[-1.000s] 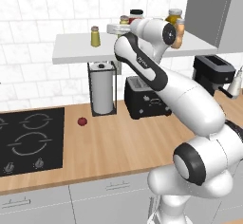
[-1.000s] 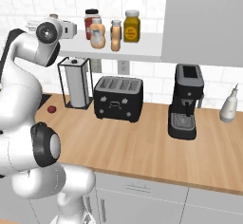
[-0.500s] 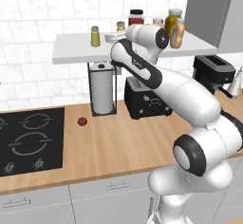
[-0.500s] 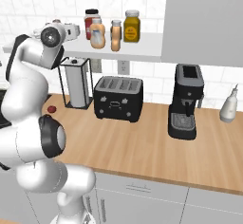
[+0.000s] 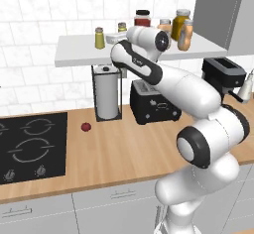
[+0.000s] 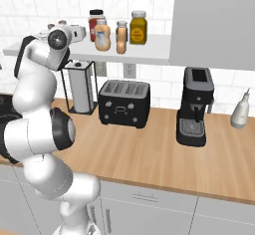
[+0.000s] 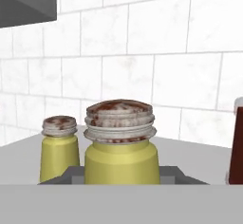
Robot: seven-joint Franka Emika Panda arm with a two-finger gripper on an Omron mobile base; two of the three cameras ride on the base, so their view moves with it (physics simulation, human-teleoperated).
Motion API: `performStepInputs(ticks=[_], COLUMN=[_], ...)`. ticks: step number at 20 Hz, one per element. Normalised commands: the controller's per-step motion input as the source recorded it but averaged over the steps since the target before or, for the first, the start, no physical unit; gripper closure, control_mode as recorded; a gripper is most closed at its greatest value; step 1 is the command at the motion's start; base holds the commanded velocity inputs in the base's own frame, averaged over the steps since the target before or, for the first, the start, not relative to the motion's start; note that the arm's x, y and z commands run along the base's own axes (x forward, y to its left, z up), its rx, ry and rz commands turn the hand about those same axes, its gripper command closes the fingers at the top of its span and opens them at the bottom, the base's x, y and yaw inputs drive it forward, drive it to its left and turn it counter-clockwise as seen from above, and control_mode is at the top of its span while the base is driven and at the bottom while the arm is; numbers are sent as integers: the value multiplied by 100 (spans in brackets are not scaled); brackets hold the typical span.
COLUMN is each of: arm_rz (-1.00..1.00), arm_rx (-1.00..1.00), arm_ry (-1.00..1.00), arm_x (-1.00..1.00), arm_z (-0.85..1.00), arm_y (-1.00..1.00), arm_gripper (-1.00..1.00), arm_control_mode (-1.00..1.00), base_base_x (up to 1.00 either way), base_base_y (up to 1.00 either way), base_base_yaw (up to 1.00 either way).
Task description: Put the shaker and condiment bottle from the counter next to their counterparts in the cabinet.
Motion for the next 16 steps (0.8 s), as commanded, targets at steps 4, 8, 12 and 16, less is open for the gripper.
performStepInputs(ticks=[4,8,12,16], arm_rz=[-1,-2,0,0], arm_rx=[8,8,-1,-10], arm_ry=[0,0,-2,-11], arm_x=[19,9,20,38], arm_z=[-27,-31,-24,-9], arm_y=[12,8,8,0], arm_gripper=[100,100,100,100], arm_control_mode=[-100,-100,-100,-100], base_base_x=[0,0,0,0], base_base_y=[0,0,0,0], base_base_yaw=[0,0,0,0])
